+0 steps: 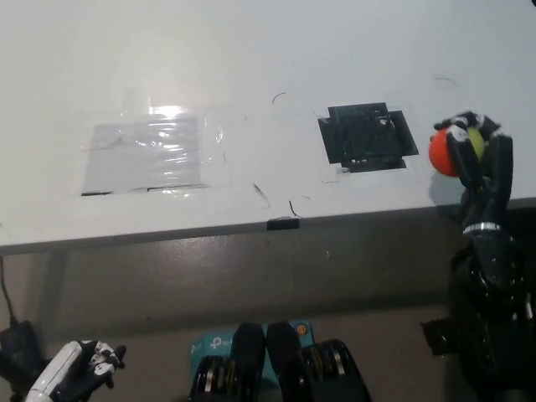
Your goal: The robot uses right hand to squeeze a small tennis ball placed on the black area of the table
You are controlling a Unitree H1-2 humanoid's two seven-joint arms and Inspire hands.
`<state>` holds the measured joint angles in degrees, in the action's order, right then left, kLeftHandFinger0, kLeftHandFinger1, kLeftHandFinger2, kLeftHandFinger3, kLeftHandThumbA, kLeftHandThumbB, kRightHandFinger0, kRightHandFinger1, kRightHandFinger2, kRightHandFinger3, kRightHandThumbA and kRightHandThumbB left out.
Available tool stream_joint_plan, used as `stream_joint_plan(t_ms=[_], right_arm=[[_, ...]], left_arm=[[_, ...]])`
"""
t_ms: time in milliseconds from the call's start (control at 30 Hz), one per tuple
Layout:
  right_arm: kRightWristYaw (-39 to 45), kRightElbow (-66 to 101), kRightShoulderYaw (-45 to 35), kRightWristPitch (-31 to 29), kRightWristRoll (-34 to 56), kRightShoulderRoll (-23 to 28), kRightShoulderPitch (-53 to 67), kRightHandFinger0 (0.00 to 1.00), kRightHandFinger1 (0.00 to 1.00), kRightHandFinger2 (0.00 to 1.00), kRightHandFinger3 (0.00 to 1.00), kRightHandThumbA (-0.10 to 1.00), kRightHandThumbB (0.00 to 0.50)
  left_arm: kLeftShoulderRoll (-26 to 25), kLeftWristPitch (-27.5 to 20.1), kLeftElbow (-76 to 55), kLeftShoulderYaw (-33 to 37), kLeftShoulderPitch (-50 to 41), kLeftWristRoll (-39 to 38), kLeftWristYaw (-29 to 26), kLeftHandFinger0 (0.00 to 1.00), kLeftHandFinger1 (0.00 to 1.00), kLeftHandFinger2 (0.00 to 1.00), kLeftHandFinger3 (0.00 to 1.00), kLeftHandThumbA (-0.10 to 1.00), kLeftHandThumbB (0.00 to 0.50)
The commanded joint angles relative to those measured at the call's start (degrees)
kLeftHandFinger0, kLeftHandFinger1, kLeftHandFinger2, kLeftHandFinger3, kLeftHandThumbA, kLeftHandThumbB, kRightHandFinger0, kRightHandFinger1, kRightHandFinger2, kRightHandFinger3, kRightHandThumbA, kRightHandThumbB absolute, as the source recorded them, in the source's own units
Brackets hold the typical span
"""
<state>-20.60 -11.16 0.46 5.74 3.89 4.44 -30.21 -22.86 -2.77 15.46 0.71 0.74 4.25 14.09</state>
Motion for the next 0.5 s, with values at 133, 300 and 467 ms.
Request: stream_joint_plan(t_ms=[133, 300, 467], right_arm=[[4.2, -4.2, 13.4, 3.1, -20.0, 7.9, -7.8, 0.0, 0.1, 0.41, 0.2, -0.1, 0.288], [4.5, -15.2, 24.1, 2.7, -29.6, 10.9, -10.9, 0.0, 0.07, 0.48, 0.28, -0.1, 0.174], [1.6, -23.1, 29.5, 1.9, -33.3, 10.8, -13.1, 0.0, 0.1, 0.51, 0.33, -0.1, 0.061]], left_arm=[[-1.3, -1.8, -0.6, -0.3, 0.7, -0.1, 0.2, 0.13, 0.09, 0.27, 0.38, 0.62, 0.475], [-1.4, -2.8, -0.3, -0.2, 0.7, -0.5, 0.6, 0.11, 0.08, 0.27, 0.38, 0.64, 0.481], [-1.1, -2.2, -0.6, -0.2, 0.5, -0.3, 0.4, 0.11, 0.08, 0.28, 0.41, 0.63, 0.481]])
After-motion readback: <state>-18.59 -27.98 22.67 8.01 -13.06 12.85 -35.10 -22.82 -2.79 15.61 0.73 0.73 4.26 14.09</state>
